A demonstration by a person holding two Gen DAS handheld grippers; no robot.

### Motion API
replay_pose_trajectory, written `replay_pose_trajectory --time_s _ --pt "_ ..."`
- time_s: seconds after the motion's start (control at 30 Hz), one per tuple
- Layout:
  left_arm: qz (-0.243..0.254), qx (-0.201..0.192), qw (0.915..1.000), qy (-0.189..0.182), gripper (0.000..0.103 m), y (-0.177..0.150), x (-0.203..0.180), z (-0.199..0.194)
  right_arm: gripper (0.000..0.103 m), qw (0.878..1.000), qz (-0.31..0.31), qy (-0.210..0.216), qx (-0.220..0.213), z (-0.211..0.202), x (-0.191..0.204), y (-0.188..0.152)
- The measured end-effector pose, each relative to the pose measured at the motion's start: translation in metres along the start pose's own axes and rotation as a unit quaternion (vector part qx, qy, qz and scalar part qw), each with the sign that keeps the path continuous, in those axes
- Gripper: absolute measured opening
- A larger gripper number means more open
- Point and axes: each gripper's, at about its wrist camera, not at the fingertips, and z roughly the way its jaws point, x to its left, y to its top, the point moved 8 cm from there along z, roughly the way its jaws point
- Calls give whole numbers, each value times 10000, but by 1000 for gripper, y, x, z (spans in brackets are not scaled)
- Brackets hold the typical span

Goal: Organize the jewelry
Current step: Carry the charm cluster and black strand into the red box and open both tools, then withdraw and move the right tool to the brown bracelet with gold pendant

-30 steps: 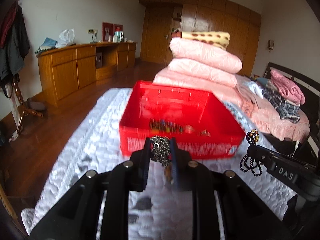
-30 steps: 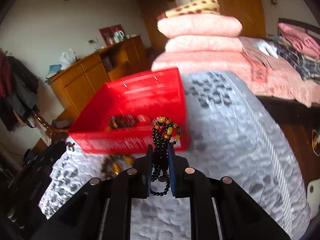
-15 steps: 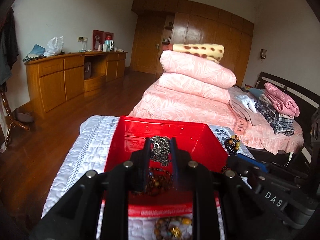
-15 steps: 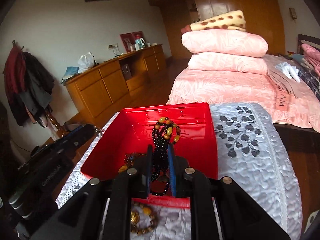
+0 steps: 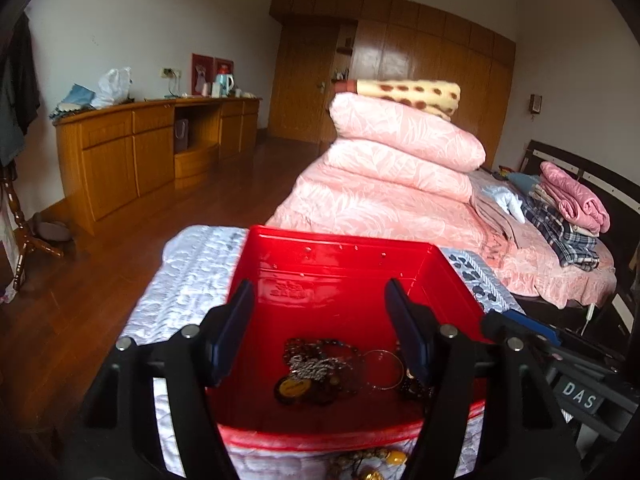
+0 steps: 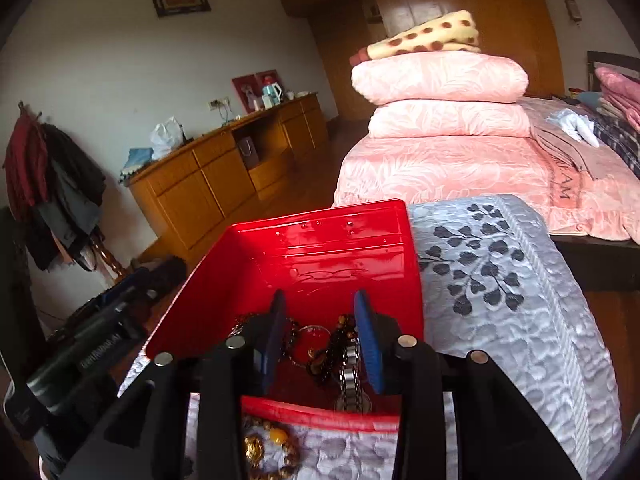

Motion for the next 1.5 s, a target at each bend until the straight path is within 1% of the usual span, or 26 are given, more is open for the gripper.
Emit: replay_pose_trajectory --time_s 0.1,0.2,0.47,0.67,0.9,1.13,1.3,1.5 --pt "94 -167 9998 63 66 -5 2 -23 39 10000 -25 81 -14 -14 3 -15" --pt "149 -205 9996 138 67 -14 7 -40 39 9998 -68 131 159 -20 10 -35" --pt "276 107 9981 544 67 -61 27 -65 39 9970 -365 218 642 -12 39 -84" --pt "124 396 9967 701 67 -92 49 -76 39 9945 -519 237 881 -4 55 -104" --pt "22 442 9959 787 67 -101 59 -81 38 9914 -665 189 1113 9 67 -118" --pt "-24 507 9959 752 67 -105 62 -77 38 9900 -676 164 1230 17 70 -121" --pt "43 612 9951 772 67 -110 63 -75 38 9883 -690 90 1356 23 71 -124" --pt "-48 664 9949 759 67 -113 67 -75 38 9863 -661 43 1511 32 69 -126"
